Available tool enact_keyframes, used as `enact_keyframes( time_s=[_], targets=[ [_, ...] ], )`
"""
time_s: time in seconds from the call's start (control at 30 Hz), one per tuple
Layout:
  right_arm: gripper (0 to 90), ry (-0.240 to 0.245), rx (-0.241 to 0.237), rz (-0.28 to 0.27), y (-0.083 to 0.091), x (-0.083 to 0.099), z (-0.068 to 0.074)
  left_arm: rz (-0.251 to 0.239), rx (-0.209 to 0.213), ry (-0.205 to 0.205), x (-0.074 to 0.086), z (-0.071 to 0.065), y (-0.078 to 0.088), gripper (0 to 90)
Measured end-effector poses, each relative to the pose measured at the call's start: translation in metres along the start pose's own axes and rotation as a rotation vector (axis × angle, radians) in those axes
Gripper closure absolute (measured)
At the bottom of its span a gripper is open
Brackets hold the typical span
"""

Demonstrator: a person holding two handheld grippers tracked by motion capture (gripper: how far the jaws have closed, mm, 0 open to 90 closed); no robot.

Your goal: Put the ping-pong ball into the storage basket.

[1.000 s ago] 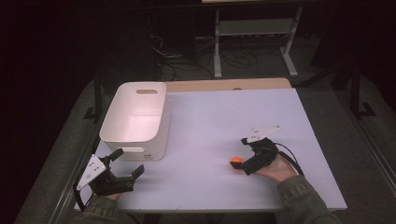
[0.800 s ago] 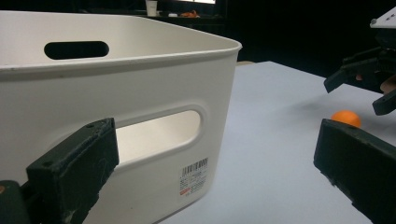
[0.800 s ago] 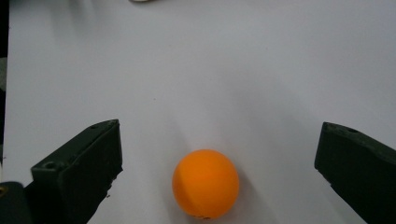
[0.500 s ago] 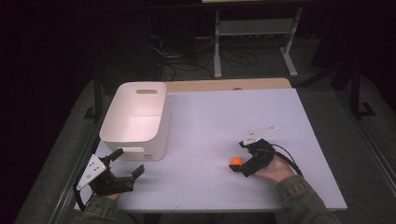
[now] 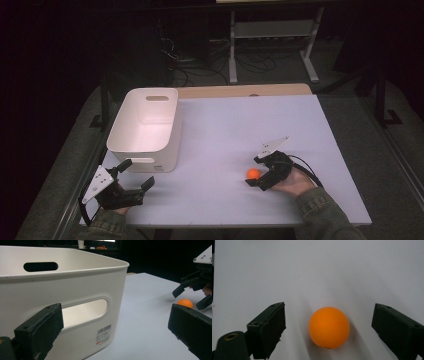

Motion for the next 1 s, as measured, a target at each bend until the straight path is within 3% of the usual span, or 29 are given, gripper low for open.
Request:
enact_keyframes(
  time_s=[0.37,1.0],
  targets=[
    [19.2,0.004,-0.004,0.053,-0.0012,0.0021,-0.0037,0.0,0.0,0.0,0.0,0.0,-0.0001,0.0],
    [41.8,0.025,-0.031,0.112,-0.0019,0.0043,-0.0075,0.004,0.001,-0.004,0.0003,-0.0001,-0.0003,0.0]
  ],
)
Point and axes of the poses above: each handheld gripper's, and its own axes: y roughly backward along the jaws, x roughly out of its underside, z roughly to its left, the point moved 4 cm from there along -y, roughly forward along the jaws, and after that the axes turned 13 degrees about -y, right-handed, at the moved point
